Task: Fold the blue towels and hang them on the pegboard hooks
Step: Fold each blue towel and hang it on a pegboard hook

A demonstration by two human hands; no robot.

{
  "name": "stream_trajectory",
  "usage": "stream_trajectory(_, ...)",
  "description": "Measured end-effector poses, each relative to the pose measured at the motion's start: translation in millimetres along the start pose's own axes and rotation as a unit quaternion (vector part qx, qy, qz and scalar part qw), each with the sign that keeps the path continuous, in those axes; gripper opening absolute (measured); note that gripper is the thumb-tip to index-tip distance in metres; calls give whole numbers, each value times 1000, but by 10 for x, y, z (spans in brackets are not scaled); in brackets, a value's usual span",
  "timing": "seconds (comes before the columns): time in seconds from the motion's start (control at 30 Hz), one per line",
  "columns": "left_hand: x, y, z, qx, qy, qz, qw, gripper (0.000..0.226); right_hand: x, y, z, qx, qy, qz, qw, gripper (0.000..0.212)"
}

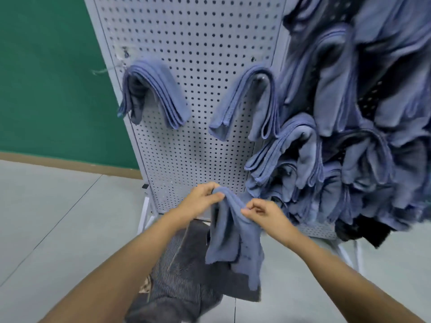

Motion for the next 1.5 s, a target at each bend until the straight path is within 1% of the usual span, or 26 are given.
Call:
stream_trajectory(0.07,-41,414,14,-1,3,-33,999,11,341,-217,-232,22,38,-38,998,17)
stream_trajectory(0.13,-155,740,31,8,-14,-56,998,15,665,-420,-455,40,89,-70,993,13)
stream_trajectory(0.23,-469,1084,-38,40,-52,-83,994,39,1085,-676,-769,71,183,-92,976,13)
stream_trajectory(0.3,-739,1215,-121,64,-100,-101,988,53,1328,-821,-966,91,250,-115,957,8)
stream_trajectory(0.37,-982,1333,-250,76,-155,-80,982,52,1503,-947,-1126,97,295,-131,941,5)
stream_trajectory(0.43,-1169,1377,-345,90,-196,-13,976,60,1577,-1074,-1242,104,314,-119,936,4)
stream_trajectory(0.5,-1298,1400,-400,111,-193,18,975,70,1553,-1204,-1317,118,326,-126,930,6)
stream_trajectory(0.53,-1345,1423,-409,117,-178,8,977,65,1521,-1262,-1349,124,322,-120,931,9)
stream_trajectory(0.57,-1380,1457,-426,121,-160,-26,979,53,1496,-1286,-1368,123,306,-92,940,13)
stream_trajectory(0.6,-1395,1490,-437,120,-133,-79,981,40,1481,-1287,-1397,116,281,-44,952,17)
stream_trajectory(0.63,-1384,1519,-444,117,-100,-140,978,33,1480,-1258,-1430,107,253,10,961,19)
stream_trajectory(0.7,-1320,1570,-474,95,-37,-251,963,34,1508,-1130,-1517,89,224,80,967,14)
stream_trajectory(0.77,-1261,1608,-498,77,18,-340,937,35,1522,-899,-1596,63,223,101,968,7)
stream_trajectory(0.83,-1246,1619,-486,70,67,-433,896,33,1510,-595,-1636,34,223,134,965,12)
stream_trajectory(0.9,-1262,1682,-463,59,81,-492,865,34,1488,-343,-1646,-3,218,156,963,18)
stream_trajectory(0.97,-1277,1756,-412,31,77,-507,858,29,1462,-231,-1631,-42,202,161,965,25)
stream_trajectory(1.03,-1251,1797,-382,12,85,-521,849,30,1415,-232,-1647,-59,178,171,967,28)
stream_trajectory(1.1,-1220,1794,-344,-1,88,-569,817,37,1341,-246,-1663,-78,144,188,968,30)
stream_trajectory(1.17,-1197,1792,-329,-15,87,-587,804,31,1242,-222,-1689,-119,91,202,968,34)
stream_trajectory(1.27,-1163,1800,-327,-33,98,-564,819,29,1090,-160,-1691,-164,16,208,964,42)
stream_trajectory(1.3,-1155,1808,-338,-32,103,-553,826,32,1055,-152,-1682,-169,6,218,961,41)
stream_trajectory(1.33,-1153,1809,-339,-32,104,-545,831,36,1026,-154,-1671,-167,1,239,957,34)
stream_trajectory(1.4,-1166,1800,-362,-23,102,-532,840,41,1005,-174,-1641,-140,14,269,953,19)
stream_trajectory(1.5,-1185,1790,-390,-16,94,-510,855,33,1111,-216,-1623,-88,77,269,956,16)
Point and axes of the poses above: each hand's wrist, its own z-axis towards the middle knuckle, its own x-axis out of the back of the hand, y = z × x, the point moved 5 cm from there along z, towards the middle knuckle, and after that the axes turned 13 degrees about -x, right-handed, at the moved point
